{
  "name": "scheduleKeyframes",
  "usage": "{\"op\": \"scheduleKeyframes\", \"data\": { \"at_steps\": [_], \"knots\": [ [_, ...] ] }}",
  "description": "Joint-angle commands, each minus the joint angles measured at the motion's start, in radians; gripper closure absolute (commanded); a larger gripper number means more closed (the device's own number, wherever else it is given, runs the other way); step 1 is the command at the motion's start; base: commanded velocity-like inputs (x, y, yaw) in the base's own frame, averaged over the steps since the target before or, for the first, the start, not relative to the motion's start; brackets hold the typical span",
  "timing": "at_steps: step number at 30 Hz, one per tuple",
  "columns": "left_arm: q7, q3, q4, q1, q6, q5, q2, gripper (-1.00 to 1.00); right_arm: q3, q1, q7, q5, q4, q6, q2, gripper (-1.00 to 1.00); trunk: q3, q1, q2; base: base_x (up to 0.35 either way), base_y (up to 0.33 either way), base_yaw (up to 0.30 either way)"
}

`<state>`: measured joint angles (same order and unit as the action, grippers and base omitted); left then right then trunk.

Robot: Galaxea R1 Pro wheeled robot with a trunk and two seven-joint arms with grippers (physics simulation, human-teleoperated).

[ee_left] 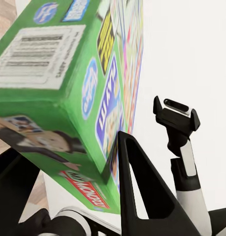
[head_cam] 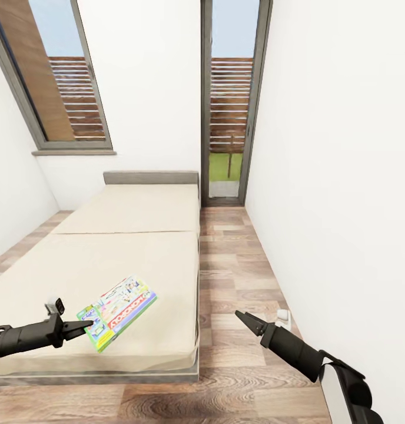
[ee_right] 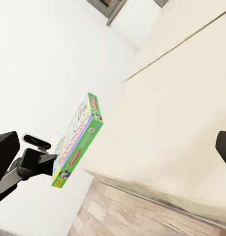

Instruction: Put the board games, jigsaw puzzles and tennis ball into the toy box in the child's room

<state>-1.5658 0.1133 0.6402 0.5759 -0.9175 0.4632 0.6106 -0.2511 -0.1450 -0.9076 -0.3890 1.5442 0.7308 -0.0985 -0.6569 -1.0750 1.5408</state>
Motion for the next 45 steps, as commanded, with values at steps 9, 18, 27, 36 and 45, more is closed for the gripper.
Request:
{"op": "scheduleKeyframes", "data": {
  "at_steps": [9, 18, 27, 36, 45],
  "knots": [
    [-0.005, 0.006, -0.001, 0.001, -0.009, 0.002, 0.02, 1.0, 0.002, -0.001, 0.002, -0.001, 0.004, 0.007, -0.004, -1.0, 0.029, 0.035, -0.063, -0.003, 0.0, 0.096],
    [-0.005, 0.006, -0.001, 0.001, -0.009, 0.0, 0.021, 1.0, 0.014, -0.001, 0.003, -0.001, 0.005, 0.008, -0.003, -1.0, 0.061, 0.069, -0.126, -0.024, 0.0, 0.269],
    [-0.005, 0.006, -0.001, 0.001, -0.009, 0.001, 0.031, 1.0, 0.016, -0.001, 0.002, 0.0, 0.005, 0.008, -0.003, -1.0, 0.093, 0.104, -0.189, -0.154, 0.0, 0.278],
    [-0.005, 0.006, -0.001, 0.001, -0.008, 0.0, 0.039, 1.0, 0.017, -0.001, 0.003, 0.006, 0.005, 0.009, -0.004, -1.0, 0.123, 0.138, -0.252, -0.009, 0.0, 0.28],
    [-0.005, 0.007, -0.001, 0.001, -0.008, 0.0, 0.04, 1.0, 0.017, -0.001, 0.002, 0.008, 0.005, 0.009, -0.004, -1.0, 0.151, 0.173, -0.315, 0.0, 0.0, 0.282]
  ]
}}
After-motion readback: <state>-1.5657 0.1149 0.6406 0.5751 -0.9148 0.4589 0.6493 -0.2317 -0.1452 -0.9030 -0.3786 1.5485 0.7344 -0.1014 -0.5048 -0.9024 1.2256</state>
